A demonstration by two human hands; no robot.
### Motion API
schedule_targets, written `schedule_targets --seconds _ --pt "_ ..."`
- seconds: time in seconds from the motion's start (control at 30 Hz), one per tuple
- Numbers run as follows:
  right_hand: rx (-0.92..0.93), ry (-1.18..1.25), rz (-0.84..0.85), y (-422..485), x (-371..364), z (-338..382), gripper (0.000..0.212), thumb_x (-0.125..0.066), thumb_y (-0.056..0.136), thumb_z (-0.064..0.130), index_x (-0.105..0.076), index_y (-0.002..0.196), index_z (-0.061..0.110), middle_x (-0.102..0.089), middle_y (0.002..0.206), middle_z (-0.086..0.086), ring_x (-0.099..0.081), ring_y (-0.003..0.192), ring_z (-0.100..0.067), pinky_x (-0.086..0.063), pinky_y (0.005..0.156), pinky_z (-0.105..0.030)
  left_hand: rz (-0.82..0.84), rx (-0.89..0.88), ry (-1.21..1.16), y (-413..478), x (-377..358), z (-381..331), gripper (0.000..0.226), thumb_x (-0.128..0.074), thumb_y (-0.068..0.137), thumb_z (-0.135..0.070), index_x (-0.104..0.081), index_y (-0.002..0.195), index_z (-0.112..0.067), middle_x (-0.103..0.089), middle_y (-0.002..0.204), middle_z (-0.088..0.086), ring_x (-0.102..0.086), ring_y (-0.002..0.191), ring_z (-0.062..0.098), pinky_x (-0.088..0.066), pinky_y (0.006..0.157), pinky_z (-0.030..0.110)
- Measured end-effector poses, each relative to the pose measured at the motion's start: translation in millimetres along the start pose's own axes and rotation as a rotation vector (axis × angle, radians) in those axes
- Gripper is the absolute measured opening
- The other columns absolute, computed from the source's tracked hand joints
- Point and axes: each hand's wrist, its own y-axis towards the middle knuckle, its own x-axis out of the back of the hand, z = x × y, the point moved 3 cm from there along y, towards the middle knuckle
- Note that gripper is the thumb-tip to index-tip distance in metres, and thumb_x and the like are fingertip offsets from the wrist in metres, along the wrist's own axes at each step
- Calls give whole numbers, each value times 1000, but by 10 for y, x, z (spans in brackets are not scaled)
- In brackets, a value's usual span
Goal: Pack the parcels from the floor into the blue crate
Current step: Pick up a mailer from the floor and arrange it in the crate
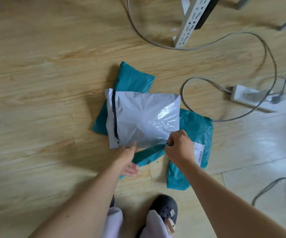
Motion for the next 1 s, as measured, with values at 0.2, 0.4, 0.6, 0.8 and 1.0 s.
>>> schedule_targets --seconds 0.2,0.4,0.6,0.8,1.0 --pt "-4 80 70 -486 643 440 32 -52 67 -4 -32 55 18 -53 62 -4 -48 65 -27 -26 48 -26 -19 44 -387 -916 189 -67 66 -51 90 -52 -32 142 -18 -56 119 23 -64 80 31 -56 59 37" --pt "258 53 116 -1123 1286 1266 35 -53 61 -1 -24 57 20 -57 68 -12 -43 63 -26 -33 53 -33 -314 -208 -640 -1851 692 -320 13 -56 87 2 -61 96 -6 -56 123 16 -54 92 27 -54 75 37" --pt "383 -180 218 -1590 1957 2018 24 -56 69 6 -53 88 21 -57 97 7 -50 80 -19 -33 58 -20 -592 -407 -665 -2834 1300 -402 51 -49 76 16 -66 113 -14 -58 128 4 -57 96 26 -52 91 37" --pt "309 -312 175 -1795 2374 2684 44 -46 76 -1 -48 115 20 -60 112 -6 -54 89 -26 -41 67 -30 -597 -493 -783 -3617 1852 -227 44 -51 74 19 -65 91 -19 -55 105 4 -53 87 25 -49 79 35" --pt "354 -298 130 -2092 2346 3484 61 -44 78 1 -38 133 26 -49 131 -3 -56 103 -28 -43 71 -30 -555 -529 -895 -4031 2566 126 44 -53 69 17 -61 74 -26 -59 101 8 -54 86 25 -38 57 27"
